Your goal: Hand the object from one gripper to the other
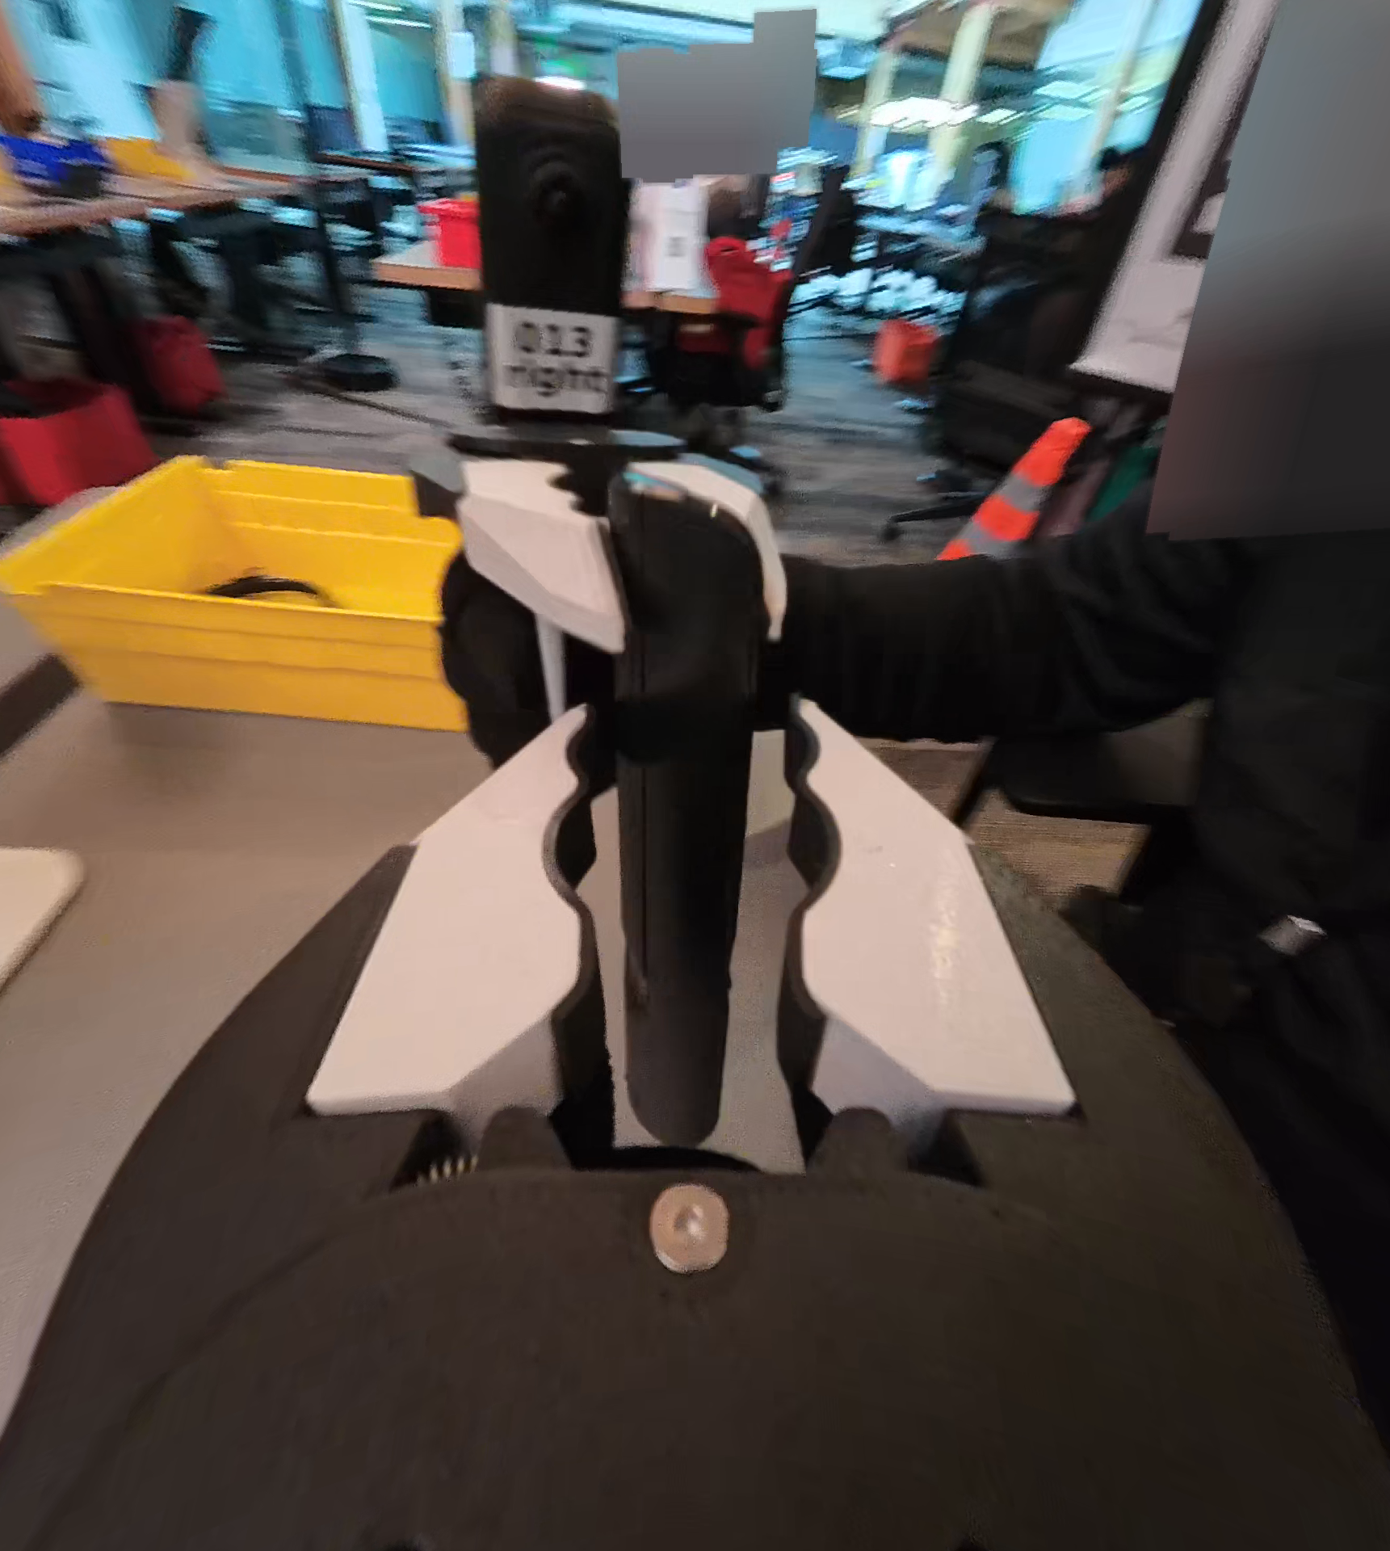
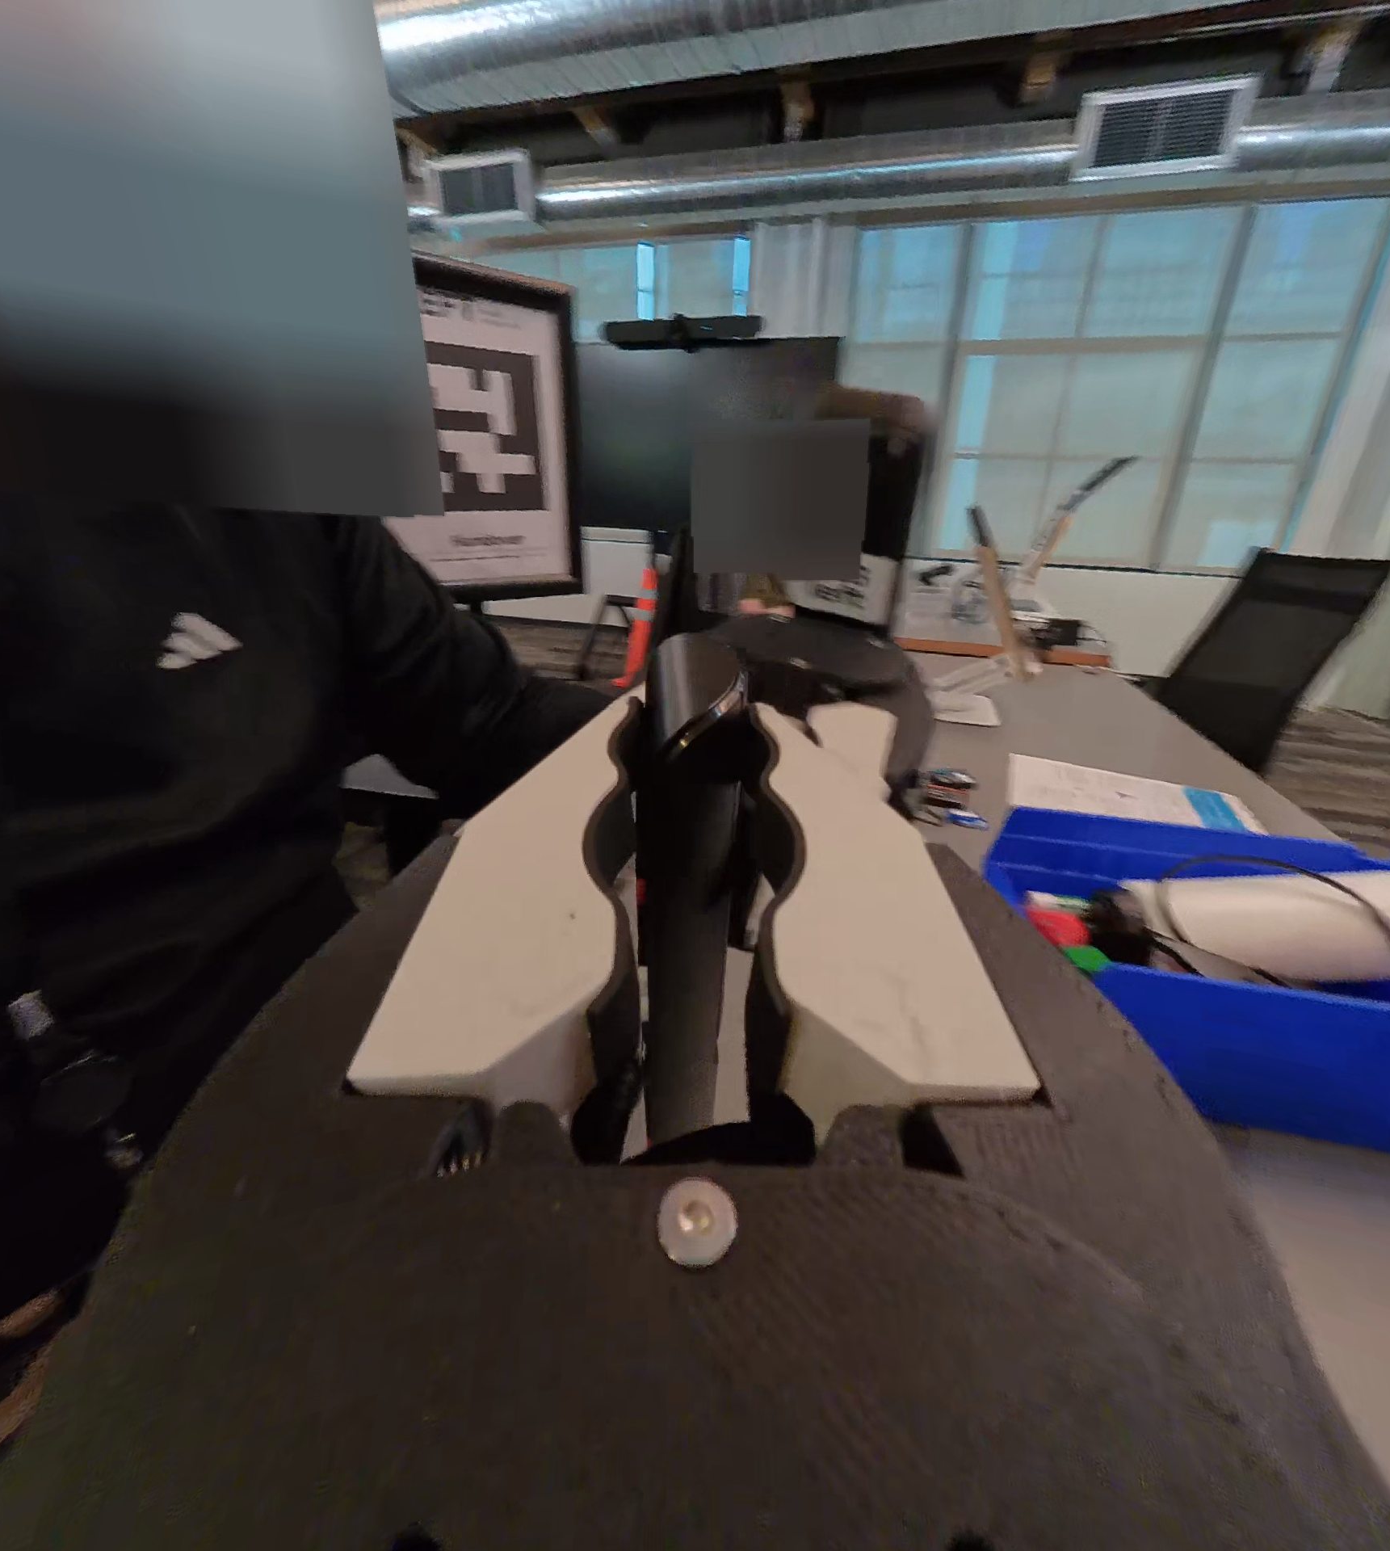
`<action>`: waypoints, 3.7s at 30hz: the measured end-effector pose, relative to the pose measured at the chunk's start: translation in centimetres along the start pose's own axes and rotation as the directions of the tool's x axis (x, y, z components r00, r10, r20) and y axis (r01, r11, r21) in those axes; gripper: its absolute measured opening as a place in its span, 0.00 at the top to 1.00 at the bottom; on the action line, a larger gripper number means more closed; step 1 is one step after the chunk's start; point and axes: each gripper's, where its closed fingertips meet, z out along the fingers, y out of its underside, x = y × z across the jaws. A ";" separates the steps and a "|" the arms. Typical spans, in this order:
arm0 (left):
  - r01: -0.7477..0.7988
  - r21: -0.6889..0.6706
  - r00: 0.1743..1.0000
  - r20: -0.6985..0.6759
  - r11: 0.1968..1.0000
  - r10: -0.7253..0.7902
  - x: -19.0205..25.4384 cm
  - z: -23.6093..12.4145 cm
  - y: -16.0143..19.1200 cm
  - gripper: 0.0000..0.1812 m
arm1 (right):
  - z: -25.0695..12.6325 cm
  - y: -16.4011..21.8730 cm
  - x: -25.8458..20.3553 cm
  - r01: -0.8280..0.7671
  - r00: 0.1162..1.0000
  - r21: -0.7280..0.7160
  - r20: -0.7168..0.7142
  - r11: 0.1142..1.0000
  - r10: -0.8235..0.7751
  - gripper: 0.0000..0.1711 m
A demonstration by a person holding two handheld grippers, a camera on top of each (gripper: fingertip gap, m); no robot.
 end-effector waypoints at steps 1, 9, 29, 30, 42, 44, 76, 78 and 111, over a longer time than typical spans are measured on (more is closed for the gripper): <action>0.036 0.011 0.995 -0.092 0.999 -0.035 1.0 -0.1 0.1 0.73 | 0.1 -0.2 -0.8 -0.013 0.998 0.005 0.062 1.000 0.012 0.89; 0.197 -0.029 0.828 -0.529 0.980 -0.183 6.9 0.4 2.8 0.61 | 2.2 0.3 -5.6 -0.036 0.919 -0.020 0.392 0.999 0.041 0.88; 0.086 0.034 0.996 -0.009 0.996 -0.085 -1.4 0.9 2.3 0.73 | -0.9 -0.3 2.8 0.048 0.968 -0.110 -0.240 0.993 -0.074 0.49; 0.077 0.035 0.996 0.035 0.996 -0.078 -2.1 0.7 2.2 0.73 | -0.9 0.1 2.9 0.045 0.960 -0.134 -0.267 0.990 -0.080 0.50; -0.052 -0.107 0.971 0.226 0.993 0.075 -3.7 1.4 3.7 0.73 | 0.3 3.4 2.8 0.037 0.952 -0.241 -0.286 0.970 -0.107 0.71; -0.056 -0.112 0.970 0.230 0.992 0.081 -3.7 1.6 3.7 0.73 | 0.3 3.3 2.7 0.035 0.956 -0.240 -0.276 0.970 -0.103 0.71; 0.054 -0.040 0.915 -0.398 0.998 -0.066 5.4 2.1 5.1 0.87 | 0.6 -1.0 -4.0 -0.051 0.920 -0.076 0.385 0.996 0.076 0.72; 0.058 -0.027 0.942 -0.329 0.998 -0.063 4.0 1.9 4.8 0.87 | 0.3 -1.1 -2.4 -0.009 0.963 -0.068 0.268 0.998 0.027 0.66; 0.202 -0.040 0.837 -0.511 0.979 -0.193 6.6 2.1 4.1 0.63 | -0.3 1.5 -5.8 -0.024 0.913 -0.110 0.402 0.994 0.067 0.87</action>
